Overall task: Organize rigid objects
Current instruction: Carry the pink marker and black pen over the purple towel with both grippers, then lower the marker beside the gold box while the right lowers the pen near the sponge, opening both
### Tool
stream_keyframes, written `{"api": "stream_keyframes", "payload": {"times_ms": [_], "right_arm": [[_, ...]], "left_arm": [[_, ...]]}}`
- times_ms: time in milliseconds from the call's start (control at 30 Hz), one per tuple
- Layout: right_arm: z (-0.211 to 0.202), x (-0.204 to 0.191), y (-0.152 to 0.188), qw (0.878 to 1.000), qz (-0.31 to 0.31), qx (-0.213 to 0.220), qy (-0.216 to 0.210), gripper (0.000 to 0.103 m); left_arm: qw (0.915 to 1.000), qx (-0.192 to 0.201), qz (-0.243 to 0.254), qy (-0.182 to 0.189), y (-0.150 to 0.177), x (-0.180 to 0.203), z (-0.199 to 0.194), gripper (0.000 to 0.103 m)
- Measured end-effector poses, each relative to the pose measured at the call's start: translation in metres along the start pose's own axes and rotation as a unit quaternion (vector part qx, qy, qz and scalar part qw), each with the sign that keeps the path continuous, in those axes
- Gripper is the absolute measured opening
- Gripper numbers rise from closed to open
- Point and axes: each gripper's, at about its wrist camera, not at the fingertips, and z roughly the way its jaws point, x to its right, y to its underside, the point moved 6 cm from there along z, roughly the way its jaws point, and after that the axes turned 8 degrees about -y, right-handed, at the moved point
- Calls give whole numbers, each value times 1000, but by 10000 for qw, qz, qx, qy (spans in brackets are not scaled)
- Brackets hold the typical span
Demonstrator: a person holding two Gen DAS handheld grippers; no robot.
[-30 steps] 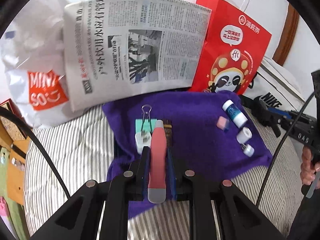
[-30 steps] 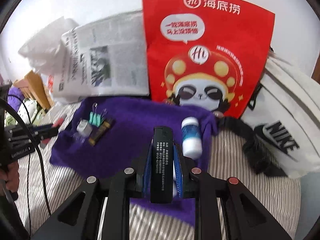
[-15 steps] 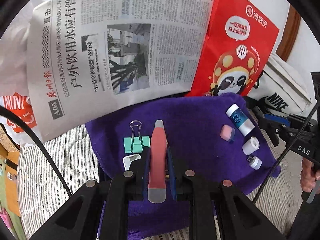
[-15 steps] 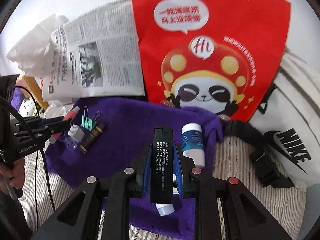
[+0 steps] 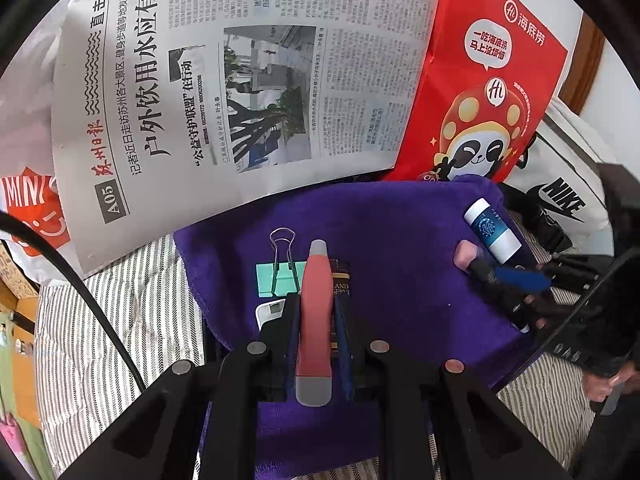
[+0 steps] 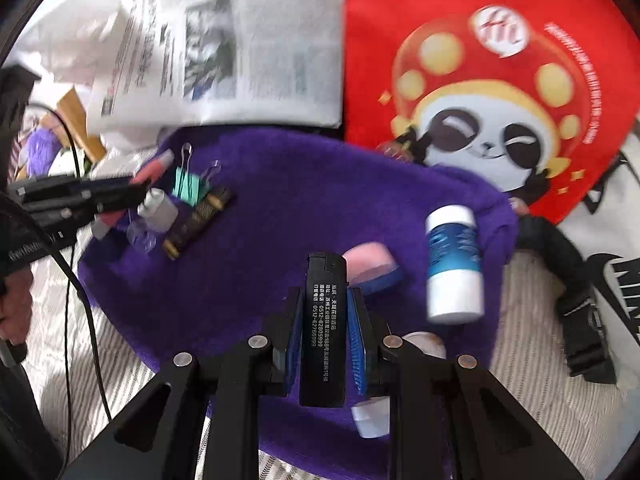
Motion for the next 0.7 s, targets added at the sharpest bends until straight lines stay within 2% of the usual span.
{"api": "stream_keyframes", "payload": {"times_ms": [333,700], "right_arm": [[20,2,10,9995,-15,-257,154,22],[32,6,13,9995,63,-304,105,22]], "left_arm": [[10000,25,-37,15,0,-3,-3,17],[9999,5,-10,103,0,0,-1,17]]}}
